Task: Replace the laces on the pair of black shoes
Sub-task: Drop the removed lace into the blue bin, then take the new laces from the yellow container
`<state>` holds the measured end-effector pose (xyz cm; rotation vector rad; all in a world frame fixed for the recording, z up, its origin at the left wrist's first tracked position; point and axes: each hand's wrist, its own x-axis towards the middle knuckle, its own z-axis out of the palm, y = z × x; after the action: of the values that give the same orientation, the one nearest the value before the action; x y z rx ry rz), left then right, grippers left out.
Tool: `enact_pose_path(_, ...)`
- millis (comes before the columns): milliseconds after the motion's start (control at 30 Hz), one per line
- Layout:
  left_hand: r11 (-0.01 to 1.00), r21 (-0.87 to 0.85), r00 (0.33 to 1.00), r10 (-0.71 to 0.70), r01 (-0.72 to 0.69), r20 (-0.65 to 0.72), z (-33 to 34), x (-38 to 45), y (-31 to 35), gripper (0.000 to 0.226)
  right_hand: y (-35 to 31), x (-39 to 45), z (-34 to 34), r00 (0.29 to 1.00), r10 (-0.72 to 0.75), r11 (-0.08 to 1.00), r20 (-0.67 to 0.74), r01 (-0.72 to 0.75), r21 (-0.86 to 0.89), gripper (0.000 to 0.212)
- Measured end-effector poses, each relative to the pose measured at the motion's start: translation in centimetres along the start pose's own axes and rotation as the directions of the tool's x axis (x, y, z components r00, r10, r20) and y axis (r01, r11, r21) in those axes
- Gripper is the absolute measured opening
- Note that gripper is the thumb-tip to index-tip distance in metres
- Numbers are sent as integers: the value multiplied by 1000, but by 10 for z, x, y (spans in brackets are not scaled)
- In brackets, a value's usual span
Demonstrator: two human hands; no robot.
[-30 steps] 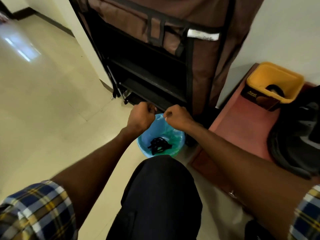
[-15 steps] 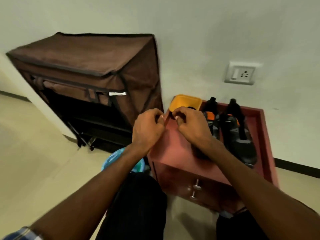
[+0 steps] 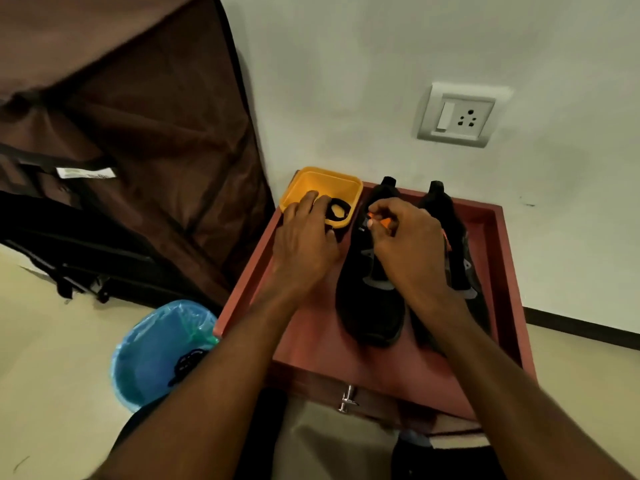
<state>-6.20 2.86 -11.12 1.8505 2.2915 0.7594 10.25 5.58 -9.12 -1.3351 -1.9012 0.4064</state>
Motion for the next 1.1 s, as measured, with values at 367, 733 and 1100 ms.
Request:
enact_pose_path(367, 964, -221, 984, -124, 150, 126, 14, 23, -22, 42, -27, 108, 86, 845, 57, 780, 532, 295, -552, 15)
enact_pose_path(733, 925, -341, 978, -113, 169, 178, 9, 22, -10, 41, -20, 129, 115, 777, 160, 704, 608, 342, -622, 16)
enact_pose_path(1100, 624, -763, 976, -216, 166, 36, -18, 30, 11, 87, -49, 79, -37, 906, 206, 757, 369, -387, 527, 13)
